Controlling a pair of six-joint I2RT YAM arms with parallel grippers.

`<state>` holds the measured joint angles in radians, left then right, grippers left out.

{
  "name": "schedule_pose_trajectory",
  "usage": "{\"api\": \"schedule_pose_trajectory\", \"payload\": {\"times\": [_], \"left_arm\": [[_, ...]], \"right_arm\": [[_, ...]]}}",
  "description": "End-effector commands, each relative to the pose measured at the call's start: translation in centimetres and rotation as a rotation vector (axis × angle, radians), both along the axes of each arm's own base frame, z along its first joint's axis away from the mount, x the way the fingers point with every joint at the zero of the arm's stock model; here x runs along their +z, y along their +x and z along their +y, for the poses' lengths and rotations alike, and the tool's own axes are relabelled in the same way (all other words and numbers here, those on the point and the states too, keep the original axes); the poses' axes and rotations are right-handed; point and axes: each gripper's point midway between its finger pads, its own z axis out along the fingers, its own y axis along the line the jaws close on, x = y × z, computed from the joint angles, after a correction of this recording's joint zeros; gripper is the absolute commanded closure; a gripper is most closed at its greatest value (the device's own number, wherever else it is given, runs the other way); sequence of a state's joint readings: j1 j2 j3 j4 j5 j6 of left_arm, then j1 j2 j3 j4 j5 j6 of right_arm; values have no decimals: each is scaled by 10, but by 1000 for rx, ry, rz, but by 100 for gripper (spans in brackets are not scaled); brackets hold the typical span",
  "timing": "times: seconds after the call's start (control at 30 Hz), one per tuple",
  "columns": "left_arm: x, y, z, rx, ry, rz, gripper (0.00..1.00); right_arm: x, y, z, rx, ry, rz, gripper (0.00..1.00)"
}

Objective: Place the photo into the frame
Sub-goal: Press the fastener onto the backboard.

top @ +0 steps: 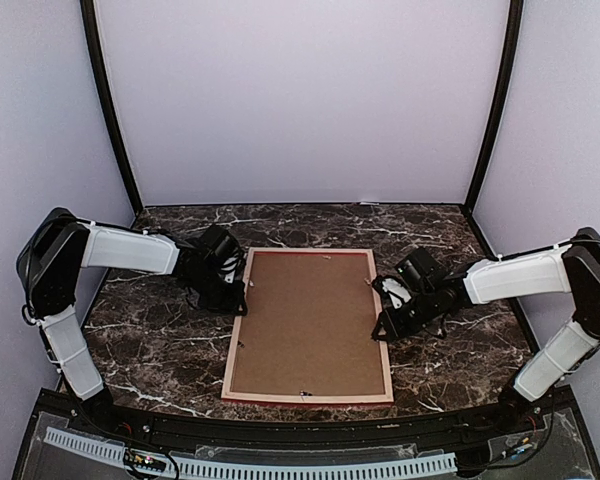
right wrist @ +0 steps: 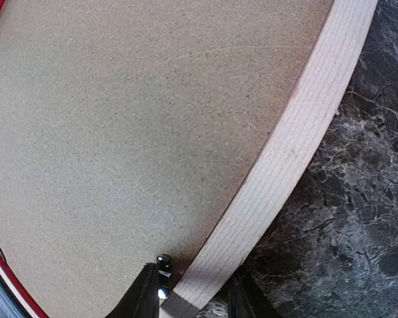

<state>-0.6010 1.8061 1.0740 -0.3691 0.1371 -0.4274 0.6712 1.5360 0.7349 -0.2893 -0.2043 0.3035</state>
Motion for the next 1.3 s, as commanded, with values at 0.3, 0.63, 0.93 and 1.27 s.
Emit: {"api": "schedule_pose_trajectory", "payload": {"times": [0.3, 0.63, 0.93, 1.27], "left_arm": [[-41, -30, 38, -15, 164, 109, 76], [-41, -34, 36, -8, 136, 109, 78], [-44, -37, 37, -8, 130, 115, 78], [-45, -37, 36, -11, 132, 118, 78]], "right_arm": [[34, 45, -9, -97, 45, -150, 46], [43, 109, -9, -258, 54, -168, 37], [23, 167, -1, -297, 0, -168, 36], [13, 175, 5, -241, -24, -153, 44]]}}
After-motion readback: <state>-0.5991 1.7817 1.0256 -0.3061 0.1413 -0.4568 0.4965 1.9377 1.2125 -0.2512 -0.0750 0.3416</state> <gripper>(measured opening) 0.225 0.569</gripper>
